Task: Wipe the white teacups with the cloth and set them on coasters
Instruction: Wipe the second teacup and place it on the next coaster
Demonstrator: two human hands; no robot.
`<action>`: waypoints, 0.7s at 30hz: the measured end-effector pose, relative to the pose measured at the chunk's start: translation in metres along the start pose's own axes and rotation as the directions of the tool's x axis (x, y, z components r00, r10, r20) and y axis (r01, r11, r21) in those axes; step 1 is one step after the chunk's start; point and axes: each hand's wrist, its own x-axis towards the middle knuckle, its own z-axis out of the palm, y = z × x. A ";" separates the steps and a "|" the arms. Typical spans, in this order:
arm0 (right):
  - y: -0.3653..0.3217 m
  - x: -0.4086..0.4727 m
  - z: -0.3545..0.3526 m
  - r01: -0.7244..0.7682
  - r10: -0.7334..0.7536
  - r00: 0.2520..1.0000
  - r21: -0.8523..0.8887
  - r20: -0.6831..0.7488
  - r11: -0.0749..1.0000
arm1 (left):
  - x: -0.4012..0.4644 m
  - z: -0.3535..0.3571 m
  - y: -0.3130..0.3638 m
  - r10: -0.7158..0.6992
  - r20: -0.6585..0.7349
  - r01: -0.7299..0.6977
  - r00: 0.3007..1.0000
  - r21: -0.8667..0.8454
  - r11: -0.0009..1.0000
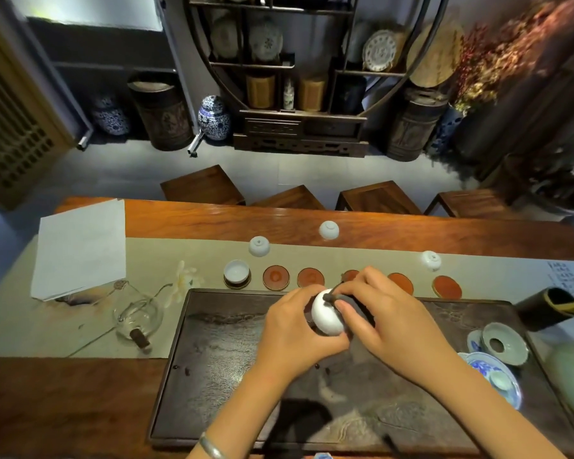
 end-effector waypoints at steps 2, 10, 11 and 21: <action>0.003 0.002 -0.003 0.031 -0.031 0.999 0.005 0.036 1.000 | 0.001 0.002 0.001 0.004 0.003 -0.004 1.000 0.012 1.000; 0.023 0.006 -0.011 0.098 -0.126 0.966 0.132 0.224 0.986 | -0.007 0.006 -0.002 -0.023 0.035 0.022 0.999 0.034 0.999; 0.025 0.006 -0.013 0.099 -0.134 0.960 0.150 0.246 0.984 | -0.009 0.005 -0.002 -0.024 0.041 0.022 0.999 0.035 0.999; 0.030 0.003 -0.016 -0.006 -0.003 0.999 0.256 0.036 0.967 | -0.011 -0.007 0.005 -0.026 0.056 0.023 0.998 0.051 0.998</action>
